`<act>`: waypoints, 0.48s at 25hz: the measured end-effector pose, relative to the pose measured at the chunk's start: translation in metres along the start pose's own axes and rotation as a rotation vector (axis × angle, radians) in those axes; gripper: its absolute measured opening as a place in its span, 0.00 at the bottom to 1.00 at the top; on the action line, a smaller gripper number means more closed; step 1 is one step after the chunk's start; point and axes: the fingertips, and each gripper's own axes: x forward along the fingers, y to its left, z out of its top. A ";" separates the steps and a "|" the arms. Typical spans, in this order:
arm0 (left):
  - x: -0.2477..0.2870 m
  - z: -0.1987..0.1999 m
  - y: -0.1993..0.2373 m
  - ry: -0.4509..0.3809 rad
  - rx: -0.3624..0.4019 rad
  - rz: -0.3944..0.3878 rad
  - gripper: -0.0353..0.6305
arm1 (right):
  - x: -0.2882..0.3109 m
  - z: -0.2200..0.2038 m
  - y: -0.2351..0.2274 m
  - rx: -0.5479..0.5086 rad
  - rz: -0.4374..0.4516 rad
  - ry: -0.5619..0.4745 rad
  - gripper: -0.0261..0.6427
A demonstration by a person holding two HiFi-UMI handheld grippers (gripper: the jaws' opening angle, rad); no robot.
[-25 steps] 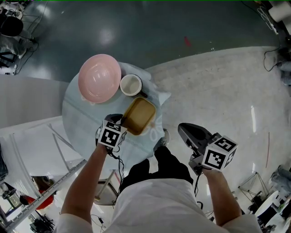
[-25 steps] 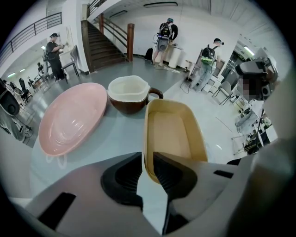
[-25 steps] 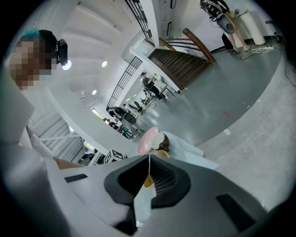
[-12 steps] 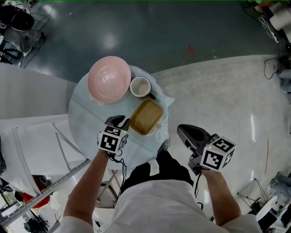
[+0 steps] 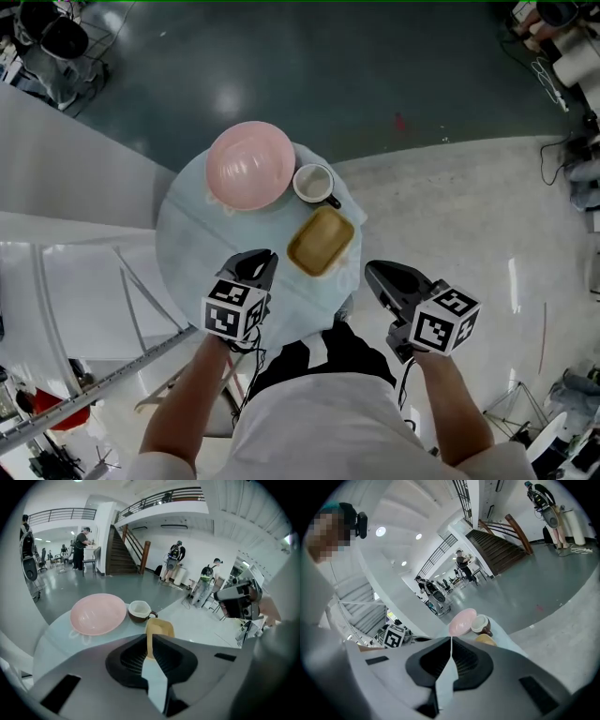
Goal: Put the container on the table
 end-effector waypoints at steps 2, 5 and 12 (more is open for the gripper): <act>-0.017 0.001 0.000 -0.034 -0.009 -0.010 0.13 | 0.002 -0.002 0.013 -0.019 -0.005 -0.001 0.08; -0.042 0.003 -0.002 -0.084 -0.007 -0.023 0.12 | 0.004 -0.006 0.031 -0.054 -0.015 -0.003 0.08; -0.096 0.013 -0.003 -0.192 0.005 -0.040 0.11 | 0.009 -0.018 0.069 -0.127 -0.034 -0.001 0.08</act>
